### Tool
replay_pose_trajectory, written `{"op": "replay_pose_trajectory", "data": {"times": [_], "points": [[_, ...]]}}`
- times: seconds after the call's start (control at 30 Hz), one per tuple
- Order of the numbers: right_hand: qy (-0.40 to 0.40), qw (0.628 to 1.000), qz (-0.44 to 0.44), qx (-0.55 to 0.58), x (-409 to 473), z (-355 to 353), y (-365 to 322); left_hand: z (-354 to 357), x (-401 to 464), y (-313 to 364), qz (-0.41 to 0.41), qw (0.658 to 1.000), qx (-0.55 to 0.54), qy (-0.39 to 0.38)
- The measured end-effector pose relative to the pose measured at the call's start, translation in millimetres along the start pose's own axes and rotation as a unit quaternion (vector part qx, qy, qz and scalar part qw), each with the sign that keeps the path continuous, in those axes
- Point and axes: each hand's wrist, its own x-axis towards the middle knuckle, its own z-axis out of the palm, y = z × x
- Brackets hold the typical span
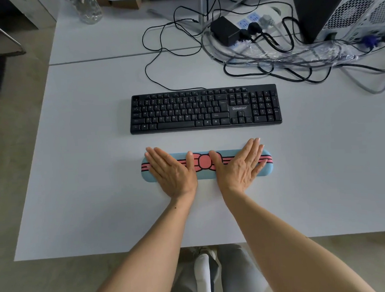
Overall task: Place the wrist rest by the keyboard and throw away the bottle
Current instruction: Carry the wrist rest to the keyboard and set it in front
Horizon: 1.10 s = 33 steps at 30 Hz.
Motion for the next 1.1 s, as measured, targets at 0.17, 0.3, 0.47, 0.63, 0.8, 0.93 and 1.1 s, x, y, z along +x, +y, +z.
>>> {"op": "replay_pose_trajectory", "data": {"times": [0.17, 0.3, 0.47, 0.63, 0.8, 0.93, 1.1], "points": [[0.016, 0.999, 0.03, 0.012, 16, -7, 8, -6, 14, -10, -0.029, 0.999, 0.017, -0.006], [0.027, 0.998, 0.054, 0.021, 28, -13, 20, -11, 22, -21, -0.052, 0.998, 0.025, -0.013], [0.025, 0.997, 0.073, 0.018, 35, -17, 31, -17, 30, -33, -0.08, 0.996, 0.009, -0.025], [0.007, 0.997, 0.078, 0.001, 37, -20, 38, -22, 33, -48, -0.099, 0.995, -0.018, -0.023], [-0.005, 0.996, 0.087, -0.013, 32, -24, 51, -24, 30, -57, -0.104, 0.994, -0.023, -0.028], [-0.014, 0.996, 0.086, -0.029, 24, -27, 60, -27, 24, -61, -0.101, 0.994, -0.019, -0.041], [-0.016, 0.995, 0.092, -0.039, 8, -30, 67, -31, 11, -66, -0.099, 0.993, -0.011, -0.06]]}}
